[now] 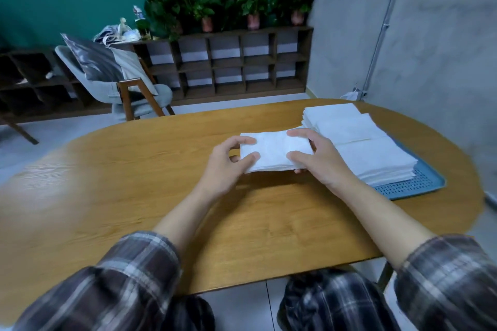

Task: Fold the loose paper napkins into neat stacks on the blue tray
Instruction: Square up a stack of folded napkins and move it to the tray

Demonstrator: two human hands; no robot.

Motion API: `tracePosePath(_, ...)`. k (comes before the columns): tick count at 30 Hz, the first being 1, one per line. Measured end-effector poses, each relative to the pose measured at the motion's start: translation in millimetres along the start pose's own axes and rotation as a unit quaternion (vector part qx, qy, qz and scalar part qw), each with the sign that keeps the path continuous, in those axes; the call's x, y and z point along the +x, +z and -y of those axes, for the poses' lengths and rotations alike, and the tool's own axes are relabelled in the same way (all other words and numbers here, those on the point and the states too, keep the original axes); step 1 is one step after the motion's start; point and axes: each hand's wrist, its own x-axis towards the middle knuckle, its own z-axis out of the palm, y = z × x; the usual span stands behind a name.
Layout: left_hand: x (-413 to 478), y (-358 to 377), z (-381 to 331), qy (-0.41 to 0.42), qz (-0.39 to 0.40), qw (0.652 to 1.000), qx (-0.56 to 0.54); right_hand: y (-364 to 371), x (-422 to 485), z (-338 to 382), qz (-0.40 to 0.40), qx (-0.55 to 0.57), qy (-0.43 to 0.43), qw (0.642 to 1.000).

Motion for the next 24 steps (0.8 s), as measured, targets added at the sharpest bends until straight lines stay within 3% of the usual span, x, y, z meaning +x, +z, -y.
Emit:
tracePosePath(10, 43, 96, -49, 0.027, 0.047, 0.999, -0.001, -120, 10, -7, -0.047, 0.022, -0.005, 0.999)
tracePosePath(24, 142, 146, -35, -0.005, 0.025, 0.999, 0.028, -183, 113, -38, -0.055, -0.054, 0.009, 0.997)
